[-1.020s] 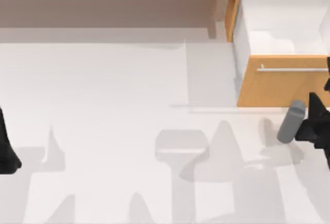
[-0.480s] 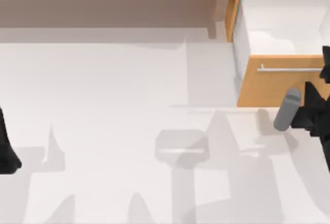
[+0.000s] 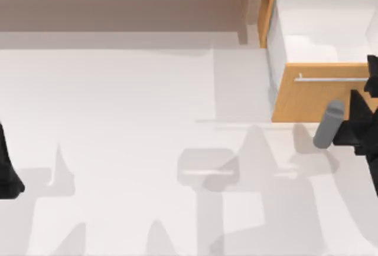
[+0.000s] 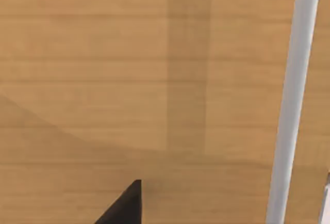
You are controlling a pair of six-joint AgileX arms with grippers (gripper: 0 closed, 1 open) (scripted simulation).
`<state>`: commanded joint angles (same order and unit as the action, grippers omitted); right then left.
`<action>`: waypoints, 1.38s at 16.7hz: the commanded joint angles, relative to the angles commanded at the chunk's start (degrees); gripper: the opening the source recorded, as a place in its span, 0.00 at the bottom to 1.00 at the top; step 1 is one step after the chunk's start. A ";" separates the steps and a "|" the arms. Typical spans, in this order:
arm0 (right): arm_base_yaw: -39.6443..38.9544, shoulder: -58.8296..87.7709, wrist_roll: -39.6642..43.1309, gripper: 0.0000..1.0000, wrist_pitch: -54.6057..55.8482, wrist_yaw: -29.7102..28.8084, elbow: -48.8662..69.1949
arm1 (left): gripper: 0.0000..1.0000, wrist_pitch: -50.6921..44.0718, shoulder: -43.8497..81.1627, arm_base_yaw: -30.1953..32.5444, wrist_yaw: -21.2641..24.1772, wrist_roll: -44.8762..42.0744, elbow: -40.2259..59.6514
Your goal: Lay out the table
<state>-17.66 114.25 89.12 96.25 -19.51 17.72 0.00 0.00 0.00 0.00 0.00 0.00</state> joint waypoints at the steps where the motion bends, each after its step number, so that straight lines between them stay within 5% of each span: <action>1: 0.00 0.00 0.00 0.62 0.00 0.00 0.00 | 1.00 0.00 0.00 0.00 0.00 0.00 0.00; 9: 0.00 0.00 0.00 0.02 0.00 0.00 0.00 | 1.00 0.00 0.00 0.00 0.00 0.00 0.00; 23: 1.08 1.42 -0.11 0.00 -3.21 1.44 4.77 | 1.00 0.00 0.00 0.00 0.00 0.00 0.00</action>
<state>-16.58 115.67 89.01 93.04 -18.08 22.49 0.00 0.00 0.00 0.00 0.00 0.00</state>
